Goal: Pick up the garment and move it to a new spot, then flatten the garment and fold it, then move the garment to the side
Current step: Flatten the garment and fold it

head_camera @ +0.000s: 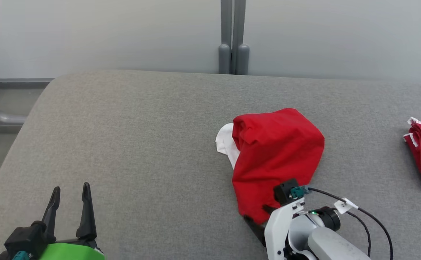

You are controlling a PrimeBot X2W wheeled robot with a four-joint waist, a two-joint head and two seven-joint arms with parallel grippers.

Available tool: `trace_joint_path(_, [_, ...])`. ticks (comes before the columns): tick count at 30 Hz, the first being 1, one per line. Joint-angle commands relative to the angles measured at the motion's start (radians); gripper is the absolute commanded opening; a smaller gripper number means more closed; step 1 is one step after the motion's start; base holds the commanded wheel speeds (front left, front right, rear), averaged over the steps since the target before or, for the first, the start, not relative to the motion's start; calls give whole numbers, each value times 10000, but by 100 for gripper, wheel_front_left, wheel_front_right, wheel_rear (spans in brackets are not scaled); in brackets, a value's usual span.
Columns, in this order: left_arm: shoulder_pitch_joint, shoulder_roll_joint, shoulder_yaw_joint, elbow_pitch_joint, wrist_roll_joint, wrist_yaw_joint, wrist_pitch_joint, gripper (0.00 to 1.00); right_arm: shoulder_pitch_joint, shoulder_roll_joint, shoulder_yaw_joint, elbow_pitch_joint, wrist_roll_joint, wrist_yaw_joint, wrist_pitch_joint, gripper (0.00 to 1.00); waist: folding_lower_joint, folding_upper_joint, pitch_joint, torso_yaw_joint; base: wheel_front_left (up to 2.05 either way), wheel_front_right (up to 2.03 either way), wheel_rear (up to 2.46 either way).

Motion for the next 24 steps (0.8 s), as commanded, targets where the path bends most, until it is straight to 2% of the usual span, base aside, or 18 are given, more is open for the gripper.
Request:
trace_joint_path(1, [-160,-34,-6,42,-59,-36,9,100,-147,123,-47,246,-315,0,214,100,0,0,39,441,0,0,0])
trace_joint_path(2, [-185,-50,-23,94,-48,-58,4,100,-220,203,-212,480,-524,-2,300,90,0,0,38,480,0,0,0])
trace_joint_path(3, [-205,-56,-32,133,-41,-66,-1,100,-260,251,-327,641,-752,-3,340,66,0,0,38,498,0,0,0])
trace_joint_path(4, [-223,-59,-31,183,-55,-68,-6,100,-261,301,-466,788,-1010,-3,359,37,0,0,36,508,0,0,0])
trace_joint_path(6, [-222,-68,10,233,-81,-44,-15,100,-248,433,-675,881,-1285,-3,214,0,0,0,20,466,0,0,0])
trace_joint_path(10, [-190,-40,84,326,-114,-60,-41,100,-345,582,-946,709,-1564,-3,-101,0,0,0,-51,211,0,0,0])
trace_joint_path(15, [-158,29,78,294,-51,-53,-54,100,-442,663,-1520,-30,-1308,-3,-761,0,0,0,-151,-177,0,0,0])
trace_joint_path(20, [-170,86,89,196,-3,-22,-59,100,-529,372,-2918,-1285,-694,-5,-1318,0,0,0,-119,-657,0,0,0])
trace_joint_path(24, [-299,99,-31,116,36,-58,-1,100,-582,-67,-4246,-1983,-370,-3,-1221,0,0,0,139,-969,0,0,0])
